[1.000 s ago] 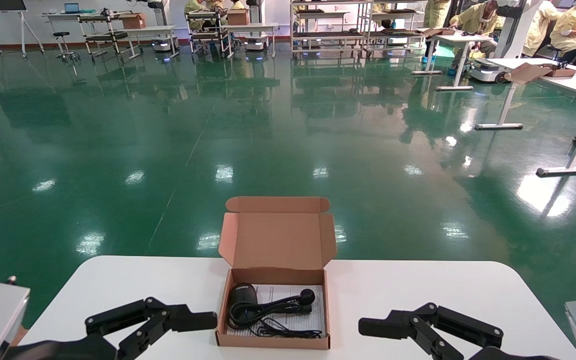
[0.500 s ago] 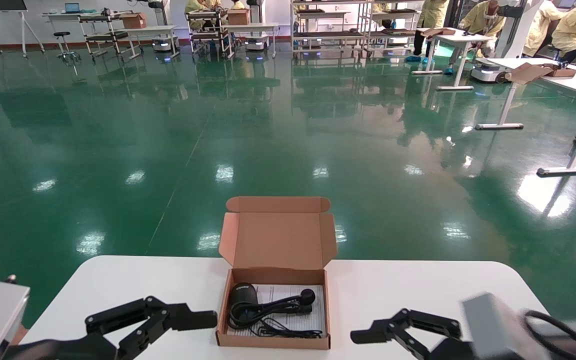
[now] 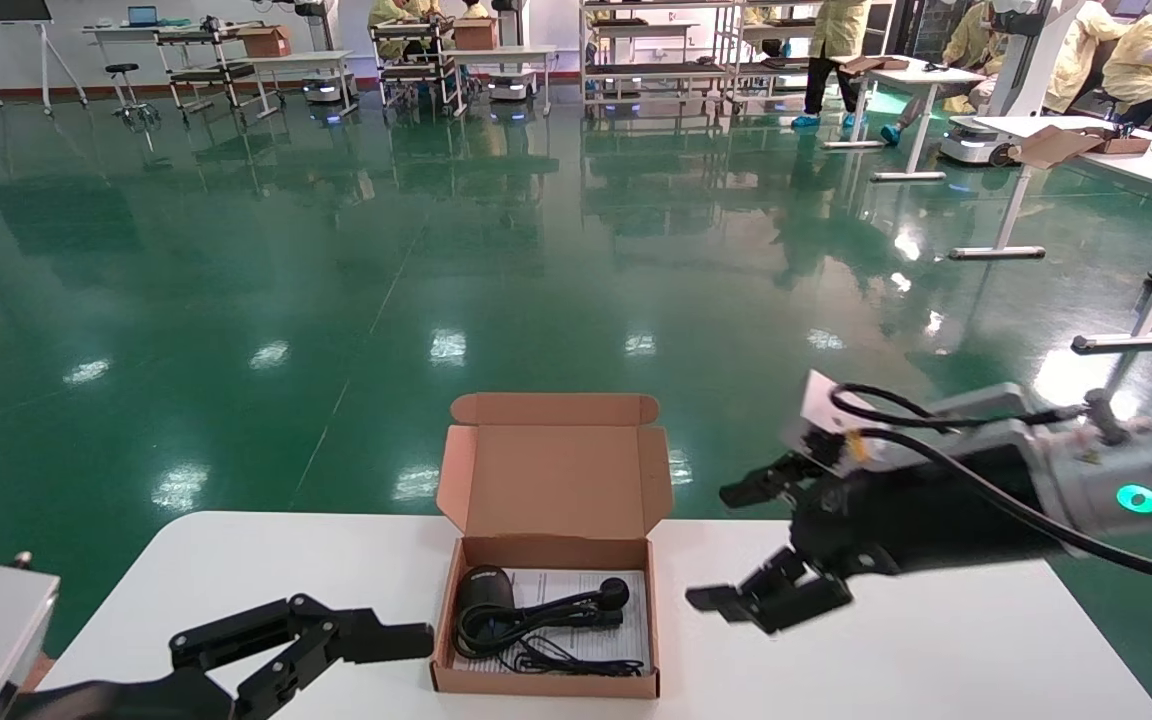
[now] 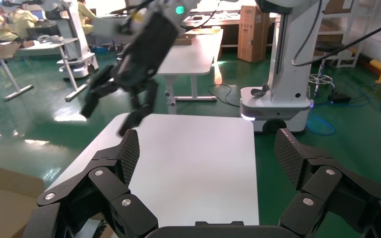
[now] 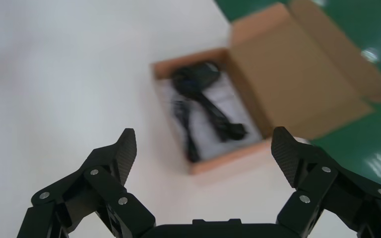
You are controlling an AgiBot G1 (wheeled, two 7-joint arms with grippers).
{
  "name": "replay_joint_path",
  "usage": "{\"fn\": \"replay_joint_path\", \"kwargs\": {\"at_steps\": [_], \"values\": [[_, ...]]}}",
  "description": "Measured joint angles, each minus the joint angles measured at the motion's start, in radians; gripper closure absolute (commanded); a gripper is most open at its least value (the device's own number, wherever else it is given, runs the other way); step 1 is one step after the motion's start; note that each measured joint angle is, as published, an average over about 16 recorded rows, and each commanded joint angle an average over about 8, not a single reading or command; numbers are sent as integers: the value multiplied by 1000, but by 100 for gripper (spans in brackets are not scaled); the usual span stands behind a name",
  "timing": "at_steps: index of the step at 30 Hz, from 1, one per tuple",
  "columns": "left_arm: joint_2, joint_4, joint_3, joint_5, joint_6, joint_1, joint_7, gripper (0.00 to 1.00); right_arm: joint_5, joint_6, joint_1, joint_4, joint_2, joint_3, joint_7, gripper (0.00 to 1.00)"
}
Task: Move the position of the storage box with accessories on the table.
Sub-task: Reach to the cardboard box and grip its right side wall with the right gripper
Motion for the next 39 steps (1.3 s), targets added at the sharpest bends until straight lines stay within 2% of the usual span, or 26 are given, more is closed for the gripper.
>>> {"fn": "replay_joint_path", "kwargs": {"at_steps": [6,10,14,24,30,39], "values": [[0,0,0,0,0,0,0,0,-78,66,77,-140,-76,-35,-58,0],[0,0,0,0,0,0,0,0,-98,85,99,-197,-90,-44,-89,0],[0,0,0,0,0,0,0,0,-98,93,112,-258,-90,-42,-69,0],[0,0,0,0,0,0,0,0,-79,100,108,-440,-108,-28,113,0],[0,0,0,0,0,0,0,0,-92,126,97,-511,-166,-39,224,0],[0,0,0,0,0,0,0,0,-139,208,95,-563,-281,-71,399,0]]}}
